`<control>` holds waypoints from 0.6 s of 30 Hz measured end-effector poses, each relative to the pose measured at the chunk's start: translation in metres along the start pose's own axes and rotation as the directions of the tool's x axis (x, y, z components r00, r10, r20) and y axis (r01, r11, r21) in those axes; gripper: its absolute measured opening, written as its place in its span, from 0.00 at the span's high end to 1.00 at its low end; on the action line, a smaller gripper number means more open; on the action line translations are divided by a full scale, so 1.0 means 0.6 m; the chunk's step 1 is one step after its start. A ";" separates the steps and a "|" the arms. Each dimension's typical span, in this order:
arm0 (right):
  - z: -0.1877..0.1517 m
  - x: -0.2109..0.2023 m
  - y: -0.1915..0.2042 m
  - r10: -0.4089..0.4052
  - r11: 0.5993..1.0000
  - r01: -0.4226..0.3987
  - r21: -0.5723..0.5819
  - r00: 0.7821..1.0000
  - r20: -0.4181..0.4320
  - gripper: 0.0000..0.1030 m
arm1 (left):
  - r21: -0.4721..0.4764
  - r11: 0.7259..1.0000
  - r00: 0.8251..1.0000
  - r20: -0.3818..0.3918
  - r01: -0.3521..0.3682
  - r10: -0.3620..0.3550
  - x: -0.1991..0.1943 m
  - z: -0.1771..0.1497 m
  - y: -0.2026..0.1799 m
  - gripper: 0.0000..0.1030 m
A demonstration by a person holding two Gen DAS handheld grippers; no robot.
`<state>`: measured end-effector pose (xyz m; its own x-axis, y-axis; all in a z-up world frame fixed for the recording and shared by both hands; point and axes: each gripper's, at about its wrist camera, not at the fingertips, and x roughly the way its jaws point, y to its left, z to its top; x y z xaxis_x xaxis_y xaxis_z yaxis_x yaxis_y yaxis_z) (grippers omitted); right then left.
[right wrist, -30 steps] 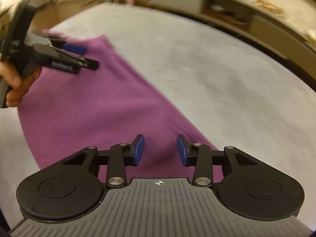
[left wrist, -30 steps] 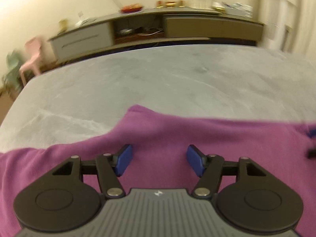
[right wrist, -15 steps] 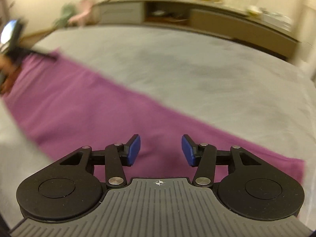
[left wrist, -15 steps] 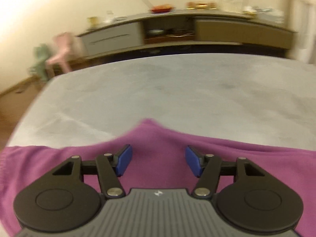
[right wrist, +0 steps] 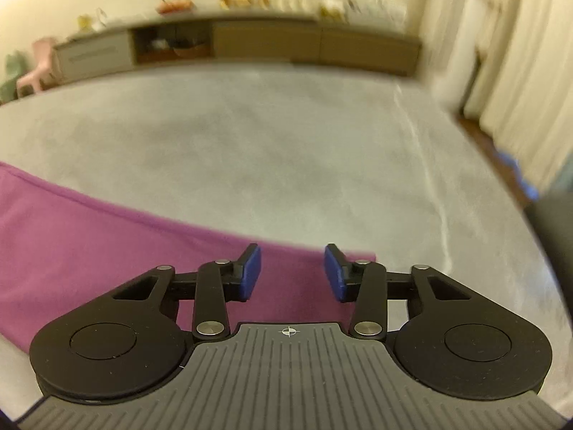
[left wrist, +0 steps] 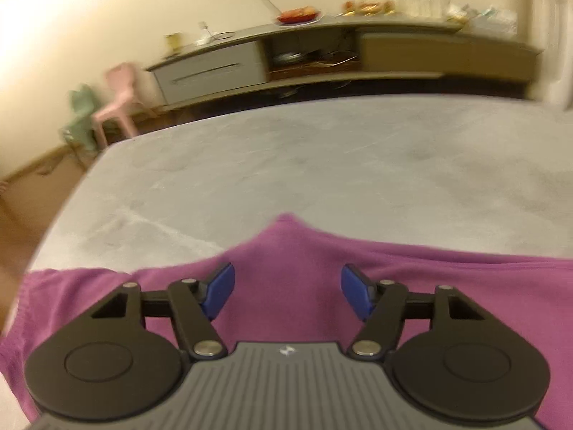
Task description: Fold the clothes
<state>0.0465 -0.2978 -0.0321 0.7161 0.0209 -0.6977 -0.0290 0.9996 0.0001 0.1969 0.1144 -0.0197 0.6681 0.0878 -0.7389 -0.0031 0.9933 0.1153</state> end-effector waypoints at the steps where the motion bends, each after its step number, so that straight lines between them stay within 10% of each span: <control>1: 0.004 -0.009 0.016 0.031 0.999 -0.030 -0.020 0.999 0.025 0.59 | 0.004 0.997 0.997 0.001 0.081 -0.081 -0.025 -0.008 -0.011 0.32; 5: -0.005 0.005 0.081 0.141 0.972 -0.148 -0.184 0.989 -0.054 0.51 | 0.110 0.951 0.956 -0.083 0.288 -0.280 -0.080 -0.079 -0.081 0.31; 12: -0.014 0.057 0.031 -0.108 0.979 0.086 -0.185 0.988 -0.114 0.42 | 0.173 0.965 0.980 -0.077 0.195 -0.184 -0.089 -0.131 -0.070 0.21; 18: -0.007 0.086 -0.031 -0.354 0.930 0.340 -0.140 0.930 -0.094 0.42 | 0.081 0.992 0.995 0.021 0.100 -0.102 -0.121 -0.122 0.020 0.29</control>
<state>0.0811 -0.3156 -0.0713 0.6109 -0.3367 -0.7165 0.1188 0.9338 -0.3375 0.0941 0.1252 -0.0131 0.6801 -0.0152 -0.7329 0.1236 0.9878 0.0942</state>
